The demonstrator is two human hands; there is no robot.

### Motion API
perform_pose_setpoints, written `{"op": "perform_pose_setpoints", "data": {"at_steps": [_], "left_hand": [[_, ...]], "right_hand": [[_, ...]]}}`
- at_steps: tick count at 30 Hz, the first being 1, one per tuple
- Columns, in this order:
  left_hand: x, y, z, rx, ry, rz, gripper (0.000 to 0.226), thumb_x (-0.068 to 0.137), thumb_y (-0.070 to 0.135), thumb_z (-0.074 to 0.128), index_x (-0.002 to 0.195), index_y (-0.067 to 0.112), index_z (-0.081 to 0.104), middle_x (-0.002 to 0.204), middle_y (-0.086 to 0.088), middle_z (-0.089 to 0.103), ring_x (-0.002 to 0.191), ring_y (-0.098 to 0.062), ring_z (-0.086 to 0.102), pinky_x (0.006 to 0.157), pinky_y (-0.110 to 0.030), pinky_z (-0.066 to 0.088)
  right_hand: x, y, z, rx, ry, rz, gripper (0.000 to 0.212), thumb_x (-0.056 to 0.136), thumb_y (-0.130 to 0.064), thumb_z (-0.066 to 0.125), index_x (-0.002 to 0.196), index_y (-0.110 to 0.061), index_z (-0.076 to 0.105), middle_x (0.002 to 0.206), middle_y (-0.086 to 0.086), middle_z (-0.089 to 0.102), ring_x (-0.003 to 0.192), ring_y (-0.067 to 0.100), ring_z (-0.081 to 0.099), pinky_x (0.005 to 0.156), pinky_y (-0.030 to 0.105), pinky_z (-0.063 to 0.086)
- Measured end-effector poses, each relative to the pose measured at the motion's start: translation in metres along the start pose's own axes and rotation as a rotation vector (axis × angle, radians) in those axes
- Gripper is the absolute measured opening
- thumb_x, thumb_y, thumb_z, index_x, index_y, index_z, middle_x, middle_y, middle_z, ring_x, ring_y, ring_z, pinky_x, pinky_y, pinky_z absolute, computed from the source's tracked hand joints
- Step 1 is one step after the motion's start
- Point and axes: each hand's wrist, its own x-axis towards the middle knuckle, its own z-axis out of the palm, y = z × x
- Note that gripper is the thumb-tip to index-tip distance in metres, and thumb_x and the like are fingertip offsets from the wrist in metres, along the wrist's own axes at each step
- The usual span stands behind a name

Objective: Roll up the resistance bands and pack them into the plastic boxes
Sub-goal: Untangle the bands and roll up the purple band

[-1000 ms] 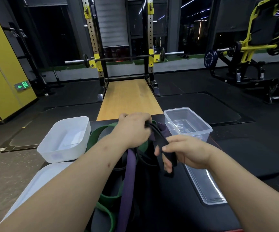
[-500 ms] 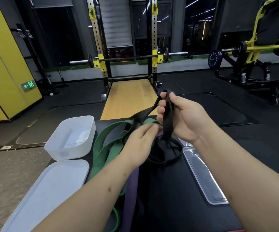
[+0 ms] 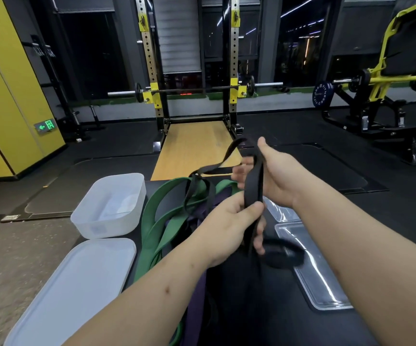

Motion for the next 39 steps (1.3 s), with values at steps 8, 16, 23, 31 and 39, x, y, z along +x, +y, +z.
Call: {"op": "perform_pose_setpoints", "data": {"at_steps": [8,16,23,31,39], "left_hand": [[0.010,-0.009,-0.019,-0.213,0.206,-0.123,0.014,0.108,0.022,0.049,0.113,0.010,0.054,0.071,-0.003,0.052,0.051,-0.015,0.041,0.046,-0.027,0.037],[-0.007,-0.028,-0.011,-0.164,0.098,-0.199,0.015,0.109,0.019,0.046,0.114,0.010,0.056,0.070,-0.002,0.052,0.051,-0.016,0.044,0.049,-0.026,0.040],[-0.006,-0.036,-0.036,-0.207,0.081,-0.237,0.016,0.108,0.019,0.049,0.117,0.011,0.058,0.072,-0.003,0.051,0.050,-0.015,0.043,0.049,-0.025,0.038],[-0.008,-0.035,-0.060,-0.220,0.035,-0.252,0.014,0.107,0.017,0.048,0.116,0.011,0.057,0.069,-0.004,0.045,0.045,-0.012,0.036,0.045,-0.019,0.031],[-0.006,-0.042,-0.077,-0.161,0.072,-0.273,0.015,0.107,0.014,0.048,0.116,0.010,0.059,0.067,-0.003,0.047,0.044,-0.013,0.037,0.044,-0.019,0.033]], "right_hand": [[-0.014,0.054,-0.021,-0.121,0.006,0.237,0.079,0.104,-0.067,0.031,0.119,0.002,0.068,0.103,0.021,0.077,0.094,0.032,0.077,0.088,0.047,0.059],[-0.001,0.081,-0.010,-0.020,-0.075,0.350,0.063,0.106,-0.057,0.040,0.084,-0.004,0.066,0.051,0.003,0.049,0.042,0.024,0.053,0.058,0.035,0.050],[0.051,0.078,0.002,0.091,-0.072,0.396,0.057,0.107,-0.043,0.049,0.125,0.010,0.059,0.109,0.025,0.073,0.057,0.023,0.070,0.044,0.026,0.052],[0.119,0.081,0.013,0.427,-0.046,0.364,0.045,0.103,-0.021,0.061,0.131,0.014,0.054,0.122,0.032,0.067,0.095,0.036,0.075,0.084,0.040,0.064],[0.166,0.071,0.013,0.292,-0.043,0.438,0.022,0.099,-0.013,0.062,0.113,-0.001,0.050,0.070,0.002,0.049,0.045,0.009,0.042,0.041,0.021,0.039]]}}
